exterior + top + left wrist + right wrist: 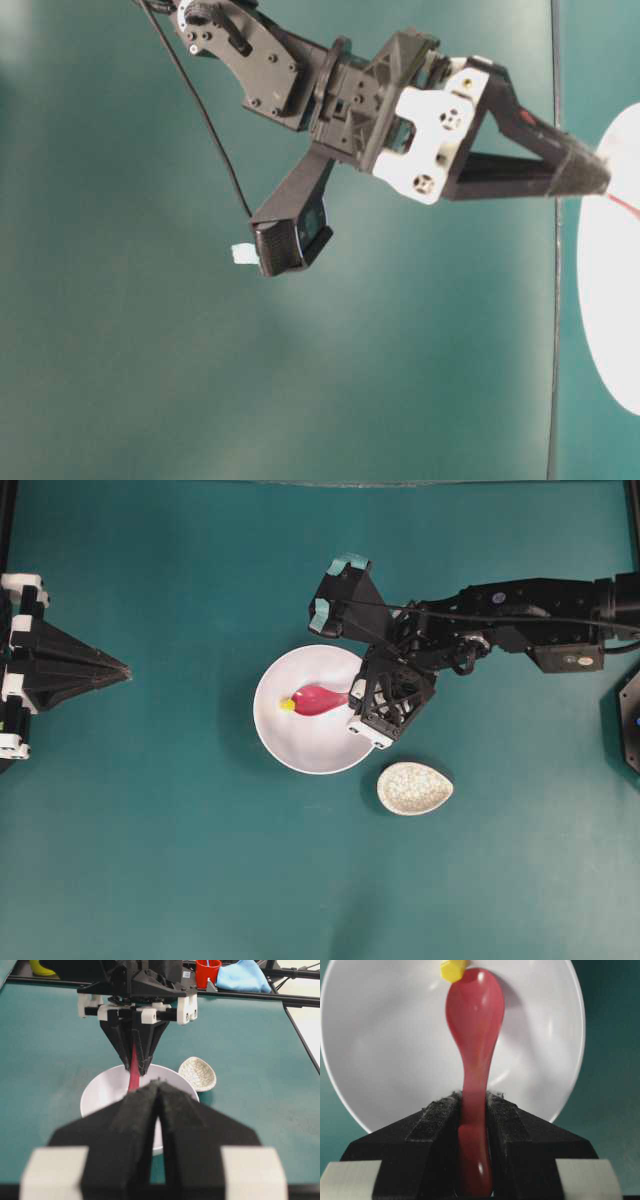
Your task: Scoop the yellow hexagonal prism block from the bowl with a spoon using the right arm.
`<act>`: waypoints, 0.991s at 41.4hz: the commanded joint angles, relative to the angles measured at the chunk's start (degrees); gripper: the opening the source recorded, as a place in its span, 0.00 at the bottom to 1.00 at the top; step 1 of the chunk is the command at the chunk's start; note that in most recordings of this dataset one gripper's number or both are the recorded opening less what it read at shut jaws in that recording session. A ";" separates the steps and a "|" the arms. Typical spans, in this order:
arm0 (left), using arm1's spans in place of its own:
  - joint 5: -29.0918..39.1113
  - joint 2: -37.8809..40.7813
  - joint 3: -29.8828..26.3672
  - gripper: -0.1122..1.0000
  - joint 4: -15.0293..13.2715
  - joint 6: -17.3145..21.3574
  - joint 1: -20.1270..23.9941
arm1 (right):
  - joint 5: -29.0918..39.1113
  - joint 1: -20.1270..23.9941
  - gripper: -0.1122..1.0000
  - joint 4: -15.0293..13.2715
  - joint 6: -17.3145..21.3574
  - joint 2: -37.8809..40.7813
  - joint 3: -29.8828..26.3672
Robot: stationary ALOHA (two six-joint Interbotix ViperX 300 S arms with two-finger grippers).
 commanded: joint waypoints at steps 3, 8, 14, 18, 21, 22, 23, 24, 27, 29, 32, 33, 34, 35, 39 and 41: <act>-0.35 0.26 -1.05 0.11 0.18 -0.09 0.09 | -2.46 -0.26 0.30 -0.09 0.09 -0.79 -1.14; -0.26 0.26 -0.97 0.11 0.18 -0.09 0.09 | -3.52 -0.26 0.30 0.00 0.18 -0.88 -1.05; -0.26 0.26 -0.97 0.11 0.18 -0.09 0.00 | -4.66 -0.26 0.30 0.00 0.44 -0.97 -1.05; -0.26 0.18 -1.05 0.11 0.18 -0.09 0.09 | -5.27 -0.26 0.30 0.00 0.53 -1.23 -1.05; -0.26 0.26 -1.05 0.11 0.18 -0.09 0.09 | -5.19 -0.35 0.30 -0.09 0.35 -2.02 -1.05; -0.35 0.26 -1.05 0.11 0.18 -0.09 0.09 | -5.01 -0.35 0.30 -0.09 0.35 -2.29 -1.05; -0.26 0.26 -1.05 0.11 0.18 -0.09 0.09 | -4.92 -0.44 0.30 -0.09 0.35 -2.81 -1.05; -0.26 0.26 -1.05 0.11 0.18 -0.09 0.09 | -4.75 -0.44 0.30 -0.09 0.35 -3.25 -1.05; -0.26 0.26 -1.05 0.11 0.18 -0.09 0.09 | -3.87 -0.53 0.30 -0.09 0.26 -5.10 -1.05; -0.26 0.26 -0.97 0.11 0.18 -0.09 0.00 | -2.90 -0.53 0.30 -0.09 0.35 -6.50 -0.97; -0.26 0.26 -0.97 0.11 0.18 -0.09 0.00 | -0.88 -0.53 0.30 -0.09 0.53 -8.09 -1.05; -0.26 0.26 -1.05 0.11 0.18 -0.09 0.09 | -0.18 -0.53 0.30 -0.09 0.62 -8.53 -1.05; -0.26 0.26 -1.05 0.11 0.18 -0.09 0.09 | 0.97 -0.53 0.30 -0.09 0.79 -9.14 -1.05; -0.35 0.26 -1.05 0.11 0.18 -0.09 0.00 | 1.76 -0.53 0.30 -0.09 0.79 -9.58 -1.05; -0.26 0.26 -1.05 0.11 0.18 -0.09 0.00 | 5.36 -0.53 0.30 0.09 1.32 -10.99 -1.14; -0.26 0.26 -1.05 0.11 0.18 -0.09 0.09 | 6.77 -0.53 0.30 0.09 2.11 -11.25 -1.14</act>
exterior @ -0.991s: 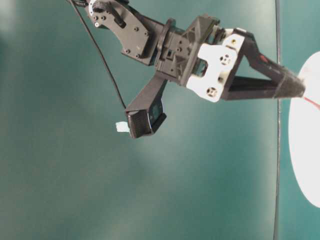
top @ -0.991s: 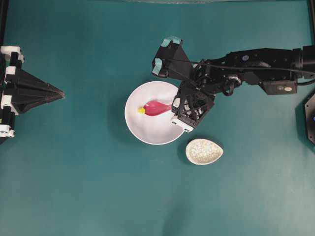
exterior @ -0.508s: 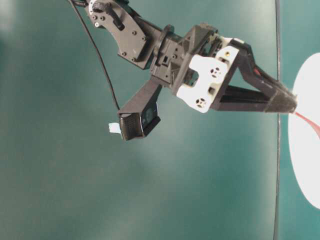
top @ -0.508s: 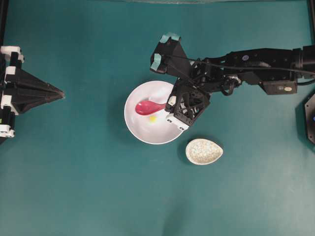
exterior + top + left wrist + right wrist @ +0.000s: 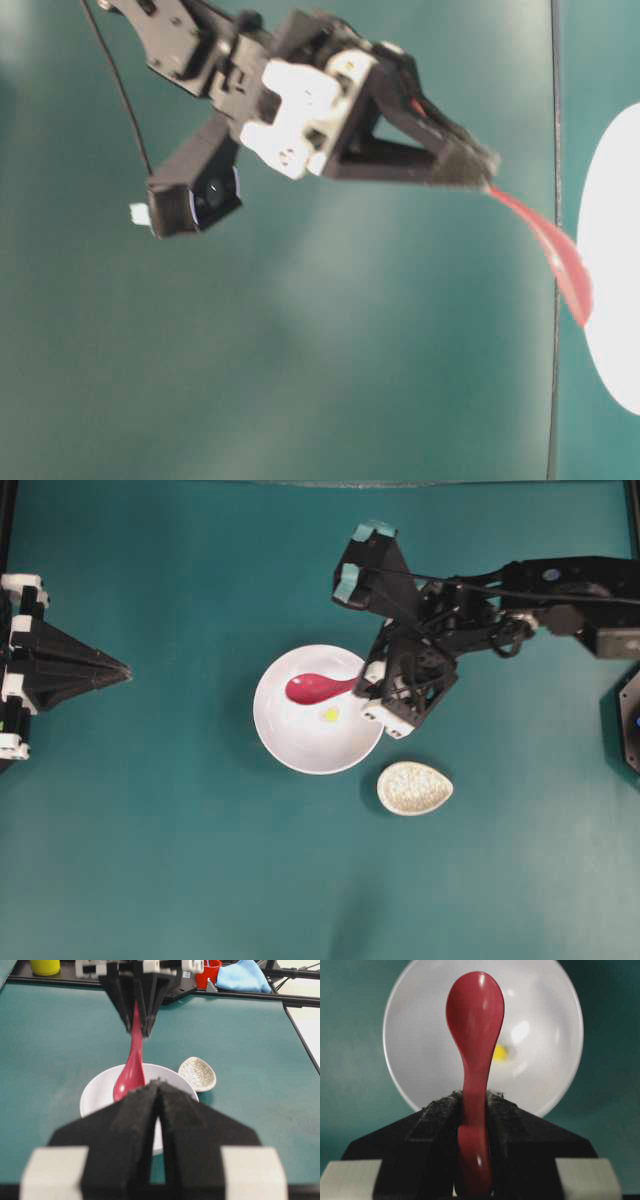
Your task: Scoop the yellow hexagonal prism block from the bowl with a spoon using the right arm.
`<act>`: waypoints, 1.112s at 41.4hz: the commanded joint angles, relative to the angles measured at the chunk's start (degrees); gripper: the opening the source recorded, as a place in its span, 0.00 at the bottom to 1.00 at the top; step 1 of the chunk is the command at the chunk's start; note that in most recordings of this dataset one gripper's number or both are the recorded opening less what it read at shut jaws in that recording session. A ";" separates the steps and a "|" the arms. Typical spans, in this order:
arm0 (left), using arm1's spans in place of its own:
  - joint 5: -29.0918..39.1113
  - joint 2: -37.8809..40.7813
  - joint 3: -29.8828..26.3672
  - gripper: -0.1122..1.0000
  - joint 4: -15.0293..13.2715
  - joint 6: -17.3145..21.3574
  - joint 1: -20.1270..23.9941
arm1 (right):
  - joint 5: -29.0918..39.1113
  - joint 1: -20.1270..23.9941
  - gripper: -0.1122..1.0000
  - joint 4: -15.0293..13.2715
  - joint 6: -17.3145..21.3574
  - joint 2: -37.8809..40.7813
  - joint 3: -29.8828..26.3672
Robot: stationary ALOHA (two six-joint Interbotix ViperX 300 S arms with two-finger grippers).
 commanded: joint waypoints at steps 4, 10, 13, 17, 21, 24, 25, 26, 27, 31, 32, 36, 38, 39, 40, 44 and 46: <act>-0.26 0.26 -0.97 0.11 0.09 -0.09 0.09 | 5.71 -0.18 0.30 0.00 3.52 -2.37 -1.32; -0.26 0.26 -0.97 0.11 0.09 -0.09 0.00 | 10.20 -0.18 0.30 0.00 6.86 -2.29 -1.49; -0.26 0.26 -0.97 0.11 0.09 -0.09 0.09 | 12.13 -0.18 0.30 0.09 8.35 -2.20 -1.58; -0.26 0.26 -0.97 0.11 0.09 -0.09 0.09 | 14.68 -0.18 0.30 0.09 10.20 -1.85 -1.93; -0.26 0.26 -0.97 0.11 0.09 -0.09 0.00 | 16.00 -0.09 0.30 0.18 11.43 -1.41 -2.46; -0.26 0.26 -0.97 0.11 0.09 -0.09 0.00 | 16.26 -0.18 0.30 0.26 11.87 -1.23 -2.72; -0.26 0.26 -0.97 0.11 0.09 -0.09 0.09 | 16.17 -0.18 0.30 0.26 11.87 -1.05 -2.81; -0.35 0.26 -0.97 0.11 0.09 -0.09 0.00 | 16.26 -0.18 0.30 0.44 11.87 -0.97 -2.90; -0.35 0.26 -0.97 0.11 0.09 -0.09 0.00 | 16.26 -0.09 0.30 0.53 11.87 -0.97 -2.99; -0.26 0.26 -0.97 0.11 0.09 -0.09 0.09 | 16.26 0.26 0.30 1.23 11.87 -0.62 -3.16; -0.26 0.26 -0.97 0.11 0.09 -0.09 0.00 | 16.26 0.35 0.30 1.32 11.95 -0.62 -3.16; -0.35 0.26 -0.97 0.11 0.09 -0.09 0.09 | 16.26 0.70 0.30 1.67 11.95 -0.26 -3.16; -0.26 0.26 -0.97 0.11 0.09 -0.09 0.09 | 16.26 0.88 0.30 1.67 12.04 -0.09 -3.16; -0.26 0.26 -0.97 0.11 0.09 -0.09 0.09 | 16.26 0.97 0.30 1.67 12.04 0.00 -3.16; -0.26 0.26 -0.97 0.11 0.09 -0.09 0.09 | 16.26 1.05 0.30 1.76 12.04 0.09 -3.16; -0.26 0.26 -0.97 0.11 0.09 -0.09 0.09 | 16.26 1.23 0.30 2.02 12.04 0.53 -3.16; -0.26 0.26 -0.97 0.11 0.09 -0.09 0.09 | 16.26 1.32 0.30 2.20 12.04 0.70 -3.16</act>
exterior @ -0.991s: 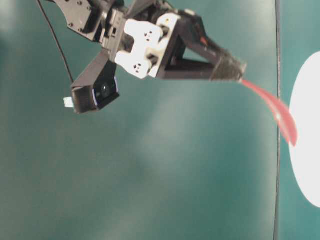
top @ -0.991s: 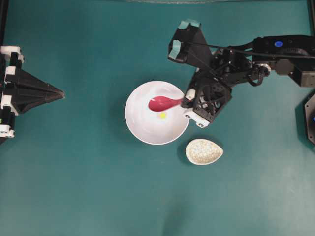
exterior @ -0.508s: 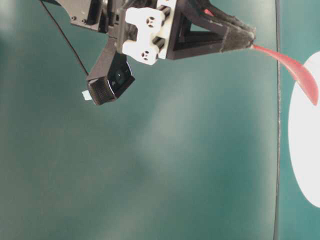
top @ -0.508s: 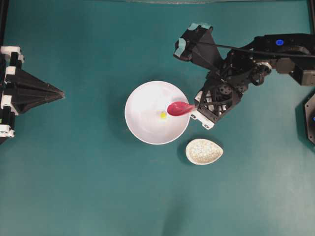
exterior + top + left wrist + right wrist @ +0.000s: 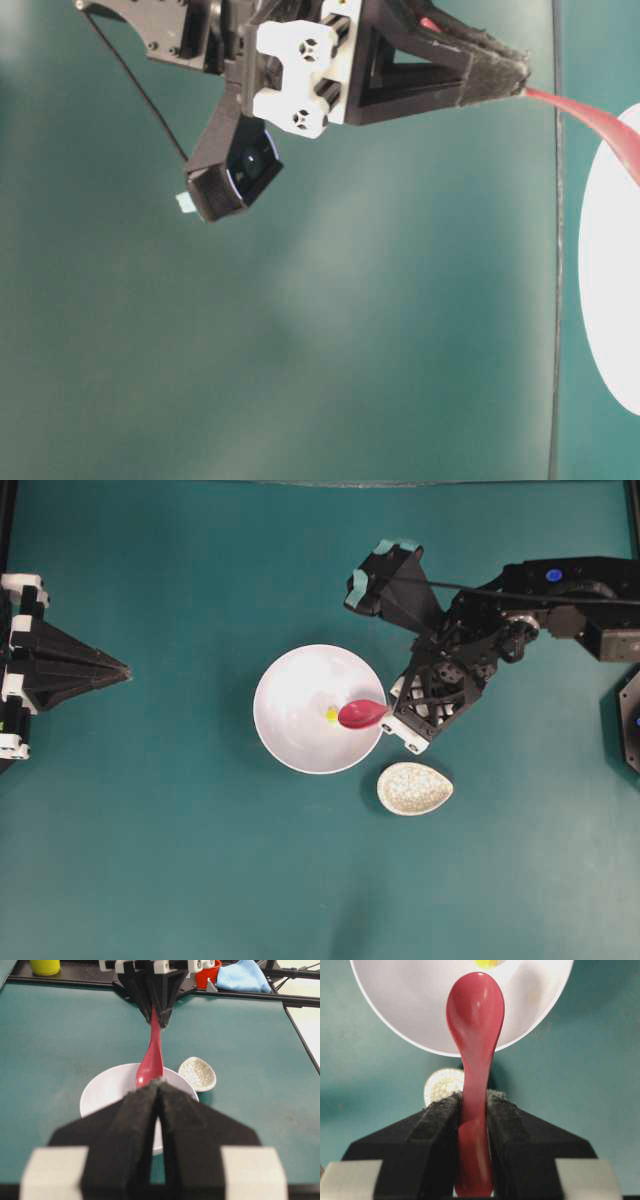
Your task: Scoop the yellow hexagonal prism block from the bowl with a spoon using the right arm.
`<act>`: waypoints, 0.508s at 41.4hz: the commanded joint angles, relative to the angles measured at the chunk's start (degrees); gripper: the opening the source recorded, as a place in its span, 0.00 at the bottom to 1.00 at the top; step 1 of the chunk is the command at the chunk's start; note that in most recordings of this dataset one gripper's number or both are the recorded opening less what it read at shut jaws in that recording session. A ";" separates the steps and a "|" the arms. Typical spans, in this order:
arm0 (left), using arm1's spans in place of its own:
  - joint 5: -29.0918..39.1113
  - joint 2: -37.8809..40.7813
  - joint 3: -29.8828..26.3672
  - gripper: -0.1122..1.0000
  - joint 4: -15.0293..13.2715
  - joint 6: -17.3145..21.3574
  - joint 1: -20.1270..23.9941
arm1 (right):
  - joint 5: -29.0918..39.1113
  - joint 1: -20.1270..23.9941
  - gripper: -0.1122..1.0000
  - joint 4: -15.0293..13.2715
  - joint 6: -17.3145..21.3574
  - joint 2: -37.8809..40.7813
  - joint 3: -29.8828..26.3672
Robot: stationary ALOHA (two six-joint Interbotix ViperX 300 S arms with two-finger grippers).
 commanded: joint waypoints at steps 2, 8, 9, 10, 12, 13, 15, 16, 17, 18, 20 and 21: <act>-0.26 0.26 -1.05 0.11 0.09 -0.09 0.00 | 0.00 0.18 0.30 0.79 0.00 -0.35 -1.49; -0.26 0.26 -1.05 0.11 0.09 -0.09 0.00 | 0.00 0.18 0.30 0.97 0.00 0.35 -1.49; -0.26 0.26 -1.05 0.11 0.09 -0.09 0.09 | 0.00 0.26 0.30 0.97 0.00 0.44 -1.49; -0.26 0.26 -1.05 0.11 0.09 -0.09 0.00 | 0.00 0.18 0.30 0.97 0.00 0.70 -1.49; -0.26 0.26 -1.05 0.11 0.09 -0.09 0.00 | 0.00 0.26 0.30 1.05 0.00 1.05 -1.58; -0.26 0.26 -1.05 0.11 0.09 -0.09 0.09 | 0.00 0.18 0.30 1.14 0.00 1.23 -1.67; -0.26 0.26 -1.05 0.11 0.09 -0.09 0.09 | 0.00 0.18 0.30 1.14 0.00 1.67 -1.76; -0.26 0.26 -1.05 0.11 0.09 -0.09 0.00 | 0.00 0.18 0.30 1.14 0.00 1.76 -1.85; -0.35 0.26 -1.05 0.11 0.09 -0.09 0.09 | 0.00 0.18 0.30 1.05 0.00 2.02 -2.02; -0.26 0.26 -1.05 0.11 0.09 -0.09 0.00 | 0.00 0.18 0.30 1.14 0.00 2.11 -2.20; -0.35 0.26 -1.05 0.11 0.09 -0.09 0.00 | 0.00 0.18 0.30 1.14 -0.09 2.46 -2.55; -0.35 0.26 -1.05 0.11 0.09 -0.09 0.00 | 0.00 0.18 0.30 1.05 -0.18 2.64 -2.72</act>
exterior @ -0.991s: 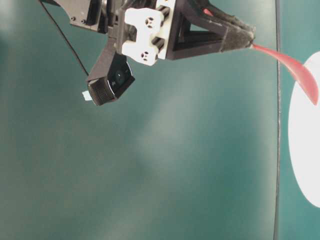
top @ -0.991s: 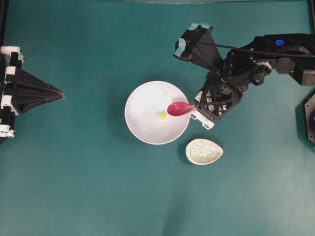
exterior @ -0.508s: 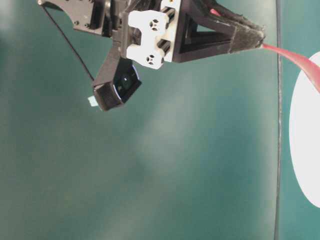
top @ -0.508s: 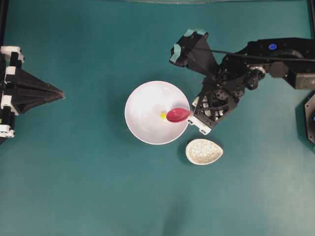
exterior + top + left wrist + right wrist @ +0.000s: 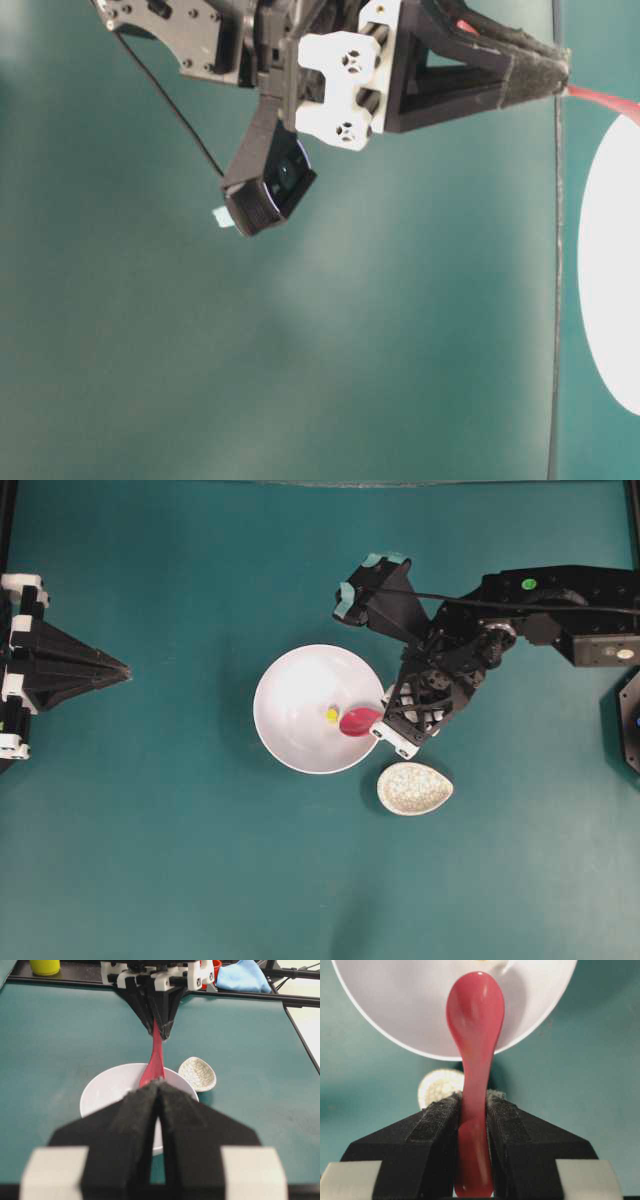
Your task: Scoop the yellow hexagonal prism block from the bowl with a spoon using the right arm.
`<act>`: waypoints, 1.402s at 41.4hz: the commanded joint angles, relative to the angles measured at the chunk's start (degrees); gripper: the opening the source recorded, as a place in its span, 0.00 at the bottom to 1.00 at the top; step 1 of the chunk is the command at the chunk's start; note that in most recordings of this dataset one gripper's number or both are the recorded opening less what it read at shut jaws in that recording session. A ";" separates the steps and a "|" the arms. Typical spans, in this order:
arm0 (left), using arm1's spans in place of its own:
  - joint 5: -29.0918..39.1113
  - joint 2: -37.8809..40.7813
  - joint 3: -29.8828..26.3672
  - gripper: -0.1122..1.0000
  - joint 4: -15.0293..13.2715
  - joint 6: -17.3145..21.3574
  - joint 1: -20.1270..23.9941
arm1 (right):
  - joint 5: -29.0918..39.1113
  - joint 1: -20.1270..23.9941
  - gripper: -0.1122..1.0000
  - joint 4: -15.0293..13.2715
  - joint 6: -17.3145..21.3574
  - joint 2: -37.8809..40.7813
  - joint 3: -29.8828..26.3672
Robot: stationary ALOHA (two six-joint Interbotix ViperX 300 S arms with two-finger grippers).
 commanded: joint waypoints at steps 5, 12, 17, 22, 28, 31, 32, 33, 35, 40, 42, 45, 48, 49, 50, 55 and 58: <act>-0.26 0.26 -1.05 0.11 0.18 -0.09 0.00 | -0.18 0.18 0.30 0.26 -0.18 0.26 -2.55; -0.26 0.26 -0.97 0.11 0.18 -0.09 0.00 | 0.26 0.09 0.30 0.18 -0.18 1.32 -2.64; -0.26 0.35 -0.88 0.11 0.18 -0.35 0.09 | 0.35 0.09 0.30 0.18 -0.26 1.93 -2.64; -0.35 0.62 -0.88 0.11 0.18 -1.05 0.00 | -0.09 0.09 0.30 0.09 -0.26 2.64 -2.72; -0.35 0.70 -0.88 0.11 0.18 -1.23 0.09 | -1.76 0.18 0.30 0.00 -0.44 3.60 -2.99; -0.26 0.70 -0.88 0.11 0.18 -1.23 0.00 | -3.08 0.09 0.30 0.00 -0.62 3.87 -3.08; -0.26 0.62 -0.88 0.11 0.18 -1.23 0.09 | -3.60 0.09 0.30 -0.09 -0.62 4.04 -3.08; -0.26 0.70 -0.88 0.11 0.18 -1.23 0.09 | -3.87 0.09 0.30 -0.09 -0.62 4.13 -3.08; -0.26 0.62 -0.88 0.11 0.18 -1.23 0.09 | -4.66 0.09 0.30 -0.35 -0.62 4.31 -3.08; -0.35 0.62 -0.88 0.11 0.18 -1.23 0.00 | -6.42 0.00 0.30 -1.05 -0.62 4.75 -3.16; -0.35 0.62 -0.88 0.11 0.18 -1.23 0.00 | -7.29 -0.09 0.30 -1.41 -0.62 4.92 -3.16; -0.26 0.44 -0.88 0.11 0.18 -1.23 0.00 | -8.44 -0.18 0.30 -1.85 -0.62 5.10 -3.08; -0.26 0.44 -0.88 0.11 0.18 -1.23 0.00 | -9.58 -0.26 0.29 -2.11 -0.70 5.19 -3.16; -0.26 0.35 -0.88 0.11 0.18 -1.23 0.00 | -10.02 -0.26 0.29 -2.29 -0.70 5.19 -3.08; -0.26 0.35 -0.88 0.11 0.18 -1.23 0.00 | -10.37 -0.26 0.29 -2.37 -0.70 5.19 -3.08; -0.26 0.35 -0.88 0.11 0.18 -1.23 0.00 | -12.30 -0.26 0.29 -2.64 -0.70 5.19 -3.08; -0.26 0.44 -0.97 0.11 0.18 -1.23 0.00 | -13.97 -0.26 0.29 -2.64 -0.88 5.19 -2.99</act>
